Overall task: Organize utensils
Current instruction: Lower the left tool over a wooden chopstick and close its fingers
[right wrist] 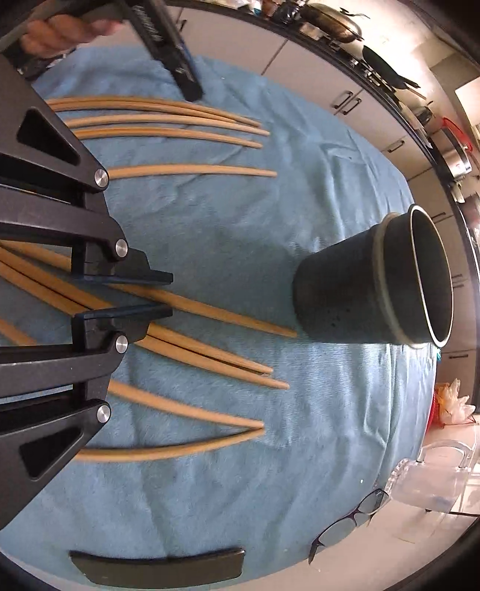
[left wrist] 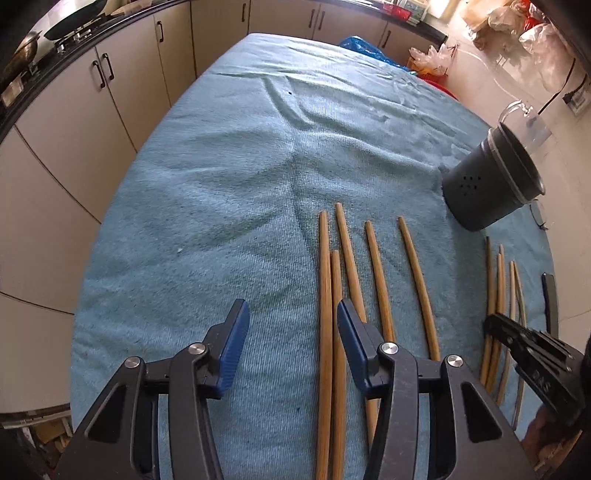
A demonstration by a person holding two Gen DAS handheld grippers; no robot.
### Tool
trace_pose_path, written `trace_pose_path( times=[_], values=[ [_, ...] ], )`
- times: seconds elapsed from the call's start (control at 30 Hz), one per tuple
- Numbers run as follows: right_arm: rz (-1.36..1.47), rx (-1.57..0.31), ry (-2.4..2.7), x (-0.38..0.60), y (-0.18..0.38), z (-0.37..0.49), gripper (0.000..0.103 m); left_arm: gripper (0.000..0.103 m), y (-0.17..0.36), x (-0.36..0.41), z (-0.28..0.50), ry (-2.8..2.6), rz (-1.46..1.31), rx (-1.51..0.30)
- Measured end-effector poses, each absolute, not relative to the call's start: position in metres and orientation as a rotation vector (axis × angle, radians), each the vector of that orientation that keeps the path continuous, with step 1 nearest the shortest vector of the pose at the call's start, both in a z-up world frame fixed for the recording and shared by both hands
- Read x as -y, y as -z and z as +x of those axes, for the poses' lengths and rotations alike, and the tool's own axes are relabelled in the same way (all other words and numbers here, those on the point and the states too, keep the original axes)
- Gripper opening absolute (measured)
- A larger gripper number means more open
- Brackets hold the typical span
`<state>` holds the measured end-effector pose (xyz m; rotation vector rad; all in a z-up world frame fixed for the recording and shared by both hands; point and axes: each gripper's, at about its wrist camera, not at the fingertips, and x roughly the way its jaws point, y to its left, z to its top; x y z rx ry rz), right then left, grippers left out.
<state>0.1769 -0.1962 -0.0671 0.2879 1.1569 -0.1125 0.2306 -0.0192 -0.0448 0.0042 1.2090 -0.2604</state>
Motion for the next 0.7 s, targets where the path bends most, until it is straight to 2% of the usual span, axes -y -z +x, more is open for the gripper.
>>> trace_pose_path(
  times=[0.7],
  values=[
    [0.368, -1.156, 0.113, 0.218, 0.068, 0.179, 0.012, 0.042, 0.052, 0.032, 0.239, 0.184, 0.142, -1.181]
  ],
)
